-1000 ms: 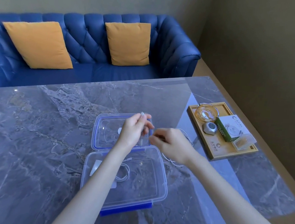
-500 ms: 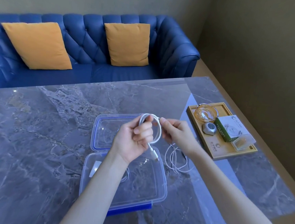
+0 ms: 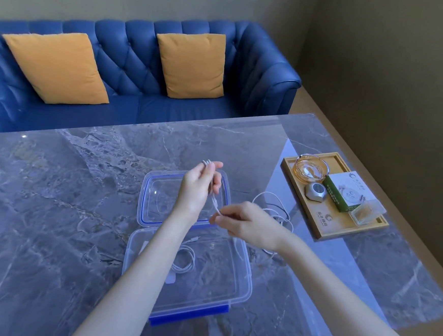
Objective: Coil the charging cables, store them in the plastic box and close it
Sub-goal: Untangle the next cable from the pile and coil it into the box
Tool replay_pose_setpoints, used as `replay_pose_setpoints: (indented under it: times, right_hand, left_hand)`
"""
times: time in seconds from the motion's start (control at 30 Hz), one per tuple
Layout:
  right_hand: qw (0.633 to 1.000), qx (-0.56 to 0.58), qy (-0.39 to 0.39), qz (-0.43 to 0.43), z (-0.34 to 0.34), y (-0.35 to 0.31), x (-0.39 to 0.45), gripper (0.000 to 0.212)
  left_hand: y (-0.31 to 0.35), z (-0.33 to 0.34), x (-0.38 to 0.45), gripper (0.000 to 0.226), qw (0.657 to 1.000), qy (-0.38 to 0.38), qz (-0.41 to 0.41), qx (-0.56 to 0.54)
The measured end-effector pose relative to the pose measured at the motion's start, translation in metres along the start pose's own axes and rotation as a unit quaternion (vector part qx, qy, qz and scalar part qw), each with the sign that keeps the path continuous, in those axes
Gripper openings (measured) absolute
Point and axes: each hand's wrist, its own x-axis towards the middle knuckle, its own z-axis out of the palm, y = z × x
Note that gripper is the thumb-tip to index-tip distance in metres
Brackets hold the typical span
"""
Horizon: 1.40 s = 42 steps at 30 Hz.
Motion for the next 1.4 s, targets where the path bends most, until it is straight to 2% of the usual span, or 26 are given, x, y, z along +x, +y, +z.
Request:
replay_pose_setpoints:
  times: [0.07, 0.13, 0.2, 0.27, 0.33, 0.4, 0.47, 0.53, 0.6, 0.63, 0.67, 0.7, 0.77, 0.87, 0.93, 1.03, 1.13, 1.2, 1.27, 1.3, 1.4]
  right_hand:
    - [0.996, -0.075, 0.029, -0.032, -0.013, -0.009, 0.001, 0.030]
    - [0.990, -0.113, 0.061, -0.061, -0.028, -0.016, 0.002, 0.024]
    - [0.988, -0.086, 0.096, -0.082, -0.040, -0.019, 0.004, 0.019]
    - [0.988, -0.014, 0.122, -0.089, -0.049, -0.017, 0.010, 0.014]
    - [0.986, 0.047, 0.136, -0.084, -0.053, -0.013, 0.015, 0.013]
    - [0.982, 0.095, 0.137, -0.085, -0.050, -0.008, 0.018, 0.013]
    - [0.978, 0.140, 0.138, -0.073, -0.042, 0.000, 0.019, 0.018]
    - [0.972, 0.186, 0.134, -0.041, -0.031, 0.008, 0.021, 0.029]
    - [0.967, 0.219, 0.129, -0.018, -0.018, 0.013, 0.023, 0.034]
    - [0.964, 0.231, 0.128, -0.011, -0.012, 0.015, 0.024, 0.034]
    - [0.962, 0.240, 0.128, -0.005, -0.007, 0.017, 0.024, 0.033]
    - [0.962, 0.243, 0.127, 0.000, -0.003, 0.018, 0.023, 0.034]
    - [0.970, 0.214, 0.118, 0.005, 0.004, 0.021, 0.020, 0.038]
    - [0.991, 0.095, 0.089, 0.002, 0.008, 0.017, 0.013, 0.028]
    - [0.998, 0.028, 0.061, -0.001, 0.008, 0.010, 0.009, 0.027]
    - [0.996, -0.080, 0.030, -0.031, 0.005, -0.001, 0.005, 0.029]
    - [0.978, -0.197, 0.030, -0.062, -0.003, -0.008, 0.005, 0.025]
    - [0.967, -0.242, 0.037, -0.072, -0.011, -0.015, 0.004, 0.023]
    - [0.962, -0.252, 0.052, -0.096, -0.020, -0.023, 0.003, 0.018]
    - [0.962, -0.241, 0.061, -0.113, -0.026, -0.025, 0.004, 0.016]
    - [0.978, -0.148, 0.085, -0.123, -0.042, -0.024, 0.009, 0.006]
  left_hand:
    - [-0.004, 0.003, -0.007, 0.022, 0.996, -0.014, 0.015, 0.085]
    - [-0.006, 0.003, -0.013, 0.025, 0.993, -0.037, 0.007, 0.114]
    - [-0.007, 0.002, -0.020, 0.033, 0.988, -0.087, -0.028, 0.127]
    - [-0.005, 0.002, -0.027, 0.036, 0.976, -0.158, -0.079, 0.125]
    - [-0.003, 0.004, -0.032, 0.039, 0.971, -0.197, -0.123, 0.049]
    - [0.000, 0.003, -0.034, 0.047, 0.963, -0.200, -0.168, -0.070]
    - [0.003, 0.001, -0.032, 0.056, 0.939, -0.201, -0.214, -0.179]
    - [0.009, -0.001, -0.033, 0.051, 0.912, -0.205, -0.238, -0.263]
    - [0.013, -0.005, -0.032, 0.034, 0.877, -0.221, -0.252, -0.344]
    - [0.014, -0.007, -0.030, 0.025, 0.847, -0.240, -0.256, -0.399]
    - [0.013, -0.010, -0.028, 0.020, 0.798, -0.266, -0.260, -0.473]
    - [0.015, -0.013, -0.026, 0.020, 0.771, -0.273, -0.247, -0.519]
    - [0.018, -0.018, -0.016, 0.028, 0.780, -0.193, -0.217, -0.554]
    - [0.017, -0.018, -0.003, 0.034, 0.795, -0.050, -0.189, -0.574]
    - [0.014, -0.015, 0.000, 0.035, 0.826, -0.006, -0.155, -0.542]
    - [0.004, -0.011, 0.000, 0.030, 0.889, 0.020, -0.144, -0.435]
    - [-0.010, -0.011, -0.003, 0.026, 0.957, 0.022, -0.094, -0.272]
    - [-0.017, -0.009, -0.009, 0.025, 0.991, 0.010, -0.054, -0.124]
    - [-0.017, -0.009, -0.020, 0.027, 0.999, -0.016, -0.031, 0.024]
    - [-0.014, -0.008, -0.026, 0.030, 0.997, -0.037, -0.030, 0.061]
    - [-0.005, -0.009, -0.040, 0.045, 0.990, -0.118, -0.055, 0.058]
